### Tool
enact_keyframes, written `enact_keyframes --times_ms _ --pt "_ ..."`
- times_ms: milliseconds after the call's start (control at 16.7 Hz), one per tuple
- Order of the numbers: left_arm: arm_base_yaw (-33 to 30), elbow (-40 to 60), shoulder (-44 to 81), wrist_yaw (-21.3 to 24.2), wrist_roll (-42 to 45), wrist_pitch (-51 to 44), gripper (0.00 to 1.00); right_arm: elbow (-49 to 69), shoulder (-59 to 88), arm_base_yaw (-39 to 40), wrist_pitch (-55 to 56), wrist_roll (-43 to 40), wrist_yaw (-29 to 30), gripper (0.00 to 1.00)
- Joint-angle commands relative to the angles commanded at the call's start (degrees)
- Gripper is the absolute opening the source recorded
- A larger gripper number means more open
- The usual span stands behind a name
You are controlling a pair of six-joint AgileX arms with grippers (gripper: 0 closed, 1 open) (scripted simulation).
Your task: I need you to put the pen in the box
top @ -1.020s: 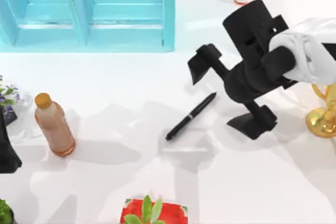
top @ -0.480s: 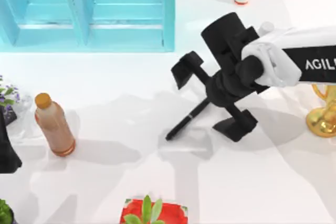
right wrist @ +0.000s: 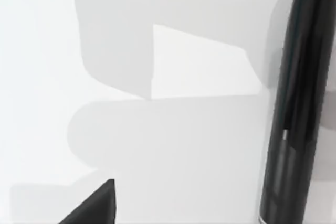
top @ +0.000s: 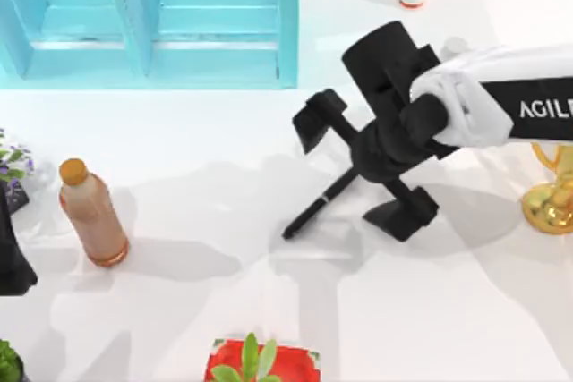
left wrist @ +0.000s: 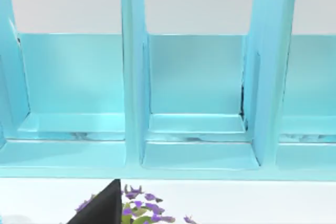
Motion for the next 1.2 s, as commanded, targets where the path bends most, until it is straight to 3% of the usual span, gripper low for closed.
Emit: enact_keyframes --times_ms 600,1080,1200 --pt "0.0 0.0 0.0 0.0 0.0 0.0 1.0 0.0 0.0 0.0 0.0 0.0 0.0 0.02" --pt "0.0 0.0 0.0 0.0 0.0 0.0 1.0 0.0 0.0 0.0 0.0 0.0 0.0 0.0" --pt "0.0 0.0 0.0 0.0 0.0 0.0 1.0 0.4 -4.6 -0.4 -5.0 -1.5 0.2 0.0"
